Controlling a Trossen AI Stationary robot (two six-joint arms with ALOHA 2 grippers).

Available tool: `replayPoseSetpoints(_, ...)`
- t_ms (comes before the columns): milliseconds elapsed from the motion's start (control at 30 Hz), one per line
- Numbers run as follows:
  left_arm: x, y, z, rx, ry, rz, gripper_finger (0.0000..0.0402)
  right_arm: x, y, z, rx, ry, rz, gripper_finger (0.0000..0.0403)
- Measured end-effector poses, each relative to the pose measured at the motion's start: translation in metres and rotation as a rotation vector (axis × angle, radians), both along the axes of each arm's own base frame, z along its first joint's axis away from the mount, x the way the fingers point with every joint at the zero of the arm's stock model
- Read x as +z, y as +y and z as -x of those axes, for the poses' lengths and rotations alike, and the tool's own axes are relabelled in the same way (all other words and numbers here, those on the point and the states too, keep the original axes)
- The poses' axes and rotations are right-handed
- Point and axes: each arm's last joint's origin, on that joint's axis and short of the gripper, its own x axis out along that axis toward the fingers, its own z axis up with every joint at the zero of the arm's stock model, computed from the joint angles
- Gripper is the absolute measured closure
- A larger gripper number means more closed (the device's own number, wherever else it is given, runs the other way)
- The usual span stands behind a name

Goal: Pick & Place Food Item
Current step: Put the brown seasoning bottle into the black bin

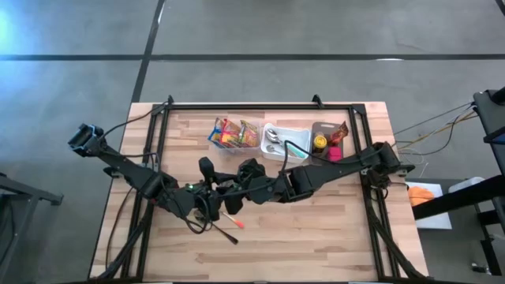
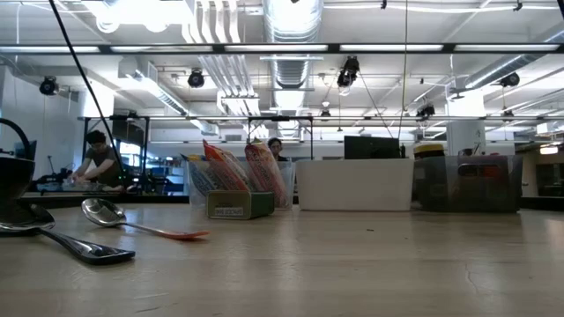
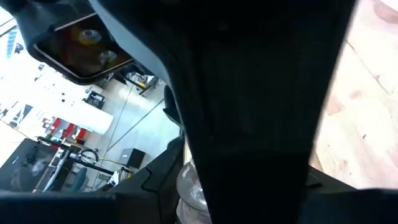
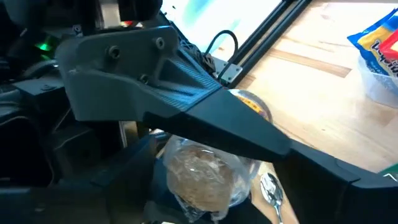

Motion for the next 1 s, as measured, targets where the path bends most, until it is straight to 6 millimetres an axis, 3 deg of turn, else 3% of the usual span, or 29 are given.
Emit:
replayPoseSetpoints(300, -0.0013, 0.0008, 0.0014, 0.014, 0.012, -0.003, 0.0231, 0.0011, 0.0006, -0.0007, 0.022, -0.007, 0.017, 0.0216)
replayPoseSetpoints(800, -0.0032, 0.0002, 0.0017, 0.008, 0.022, 0.010, 0.0231, -0.0018, 0.0003, 0.0015, 0.039, 0.042, 0.049, 0.0229)
replayPoseSetpoints(867, -0.0028, 0.0000, 0.0014, 0.011, 0.013, 0.021, 0.0208, -0.0017, 0.0002, 0.0021, 0.054, 0.055, 0.075, 0.0229)
replayPoseSetpoints(1000, -0.0021, 0.0001, 0.0013, 0.029, -0.006, 0.045, 0.0124, -0.0031, 0.0002, 0.0027, 0.086, 0.084, 0.127, 0.0229)
